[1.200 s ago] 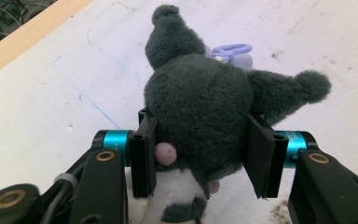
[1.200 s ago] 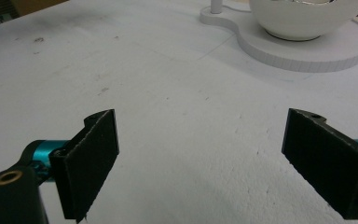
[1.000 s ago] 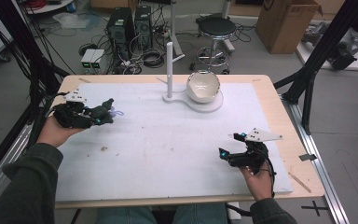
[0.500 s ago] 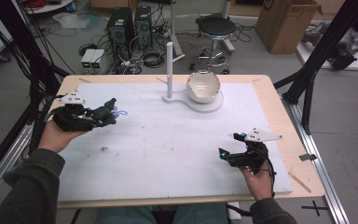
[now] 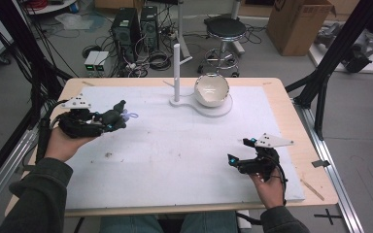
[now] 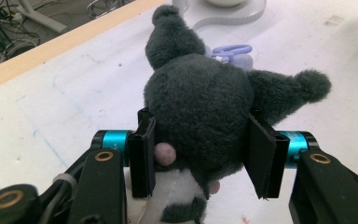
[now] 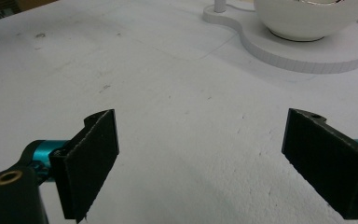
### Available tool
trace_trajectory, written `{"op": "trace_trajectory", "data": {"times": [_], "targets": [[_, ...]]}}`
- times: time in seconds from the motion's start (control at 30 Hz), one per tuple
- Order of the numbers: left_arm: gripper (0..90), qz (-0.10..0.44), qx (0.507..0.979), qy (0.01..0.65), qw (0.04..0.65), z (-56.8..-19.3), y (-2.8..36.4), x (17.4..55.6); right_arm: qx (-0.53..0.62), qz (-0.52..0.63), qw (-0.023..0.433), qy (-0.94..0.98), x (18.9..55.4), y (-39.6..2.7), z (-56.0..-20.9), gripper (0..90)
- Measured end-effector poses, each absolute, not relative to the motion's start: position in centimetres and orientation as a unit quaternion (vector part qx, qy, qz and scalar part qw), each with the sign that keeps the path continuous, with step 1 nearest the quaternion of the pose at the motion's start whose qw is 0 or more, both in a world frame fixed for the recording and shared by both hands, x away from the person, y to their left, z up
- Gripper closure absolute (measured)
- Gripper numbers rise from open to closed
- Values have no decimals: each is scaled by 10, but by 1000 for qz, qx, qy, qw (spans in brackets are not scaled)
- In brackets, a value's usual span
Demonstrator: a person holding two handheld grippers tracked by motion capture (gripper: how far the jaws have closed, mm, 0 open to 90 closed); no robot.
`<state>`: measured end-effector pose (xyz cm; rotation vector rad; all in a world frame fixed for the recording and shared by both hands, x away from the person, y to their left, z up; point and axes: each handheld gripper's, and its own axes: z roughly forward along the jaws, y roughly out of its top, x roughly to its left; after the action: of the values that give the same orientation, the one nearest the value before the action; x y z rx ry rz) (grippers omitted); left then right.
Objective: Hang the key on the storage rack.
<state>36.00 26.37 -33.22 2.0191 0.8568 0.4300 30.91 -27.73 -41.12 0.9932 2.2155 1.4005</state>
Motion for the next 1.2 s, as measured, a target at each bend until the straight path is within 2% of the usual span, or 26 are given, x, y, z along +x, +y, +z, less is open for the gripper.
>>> {"op": "trace_trajectory", "data": {"times": [0.6, 1.2], "targets": [[508, 154, 783, 353, 488, -333, 250, 362, 350, 493, 167, 779, 310, -278, -411, 103], [508, 157, 770, 355, 507, -328, 236, 369, 347, 489, 168, 782, 312, -278, -412, 103]]}}
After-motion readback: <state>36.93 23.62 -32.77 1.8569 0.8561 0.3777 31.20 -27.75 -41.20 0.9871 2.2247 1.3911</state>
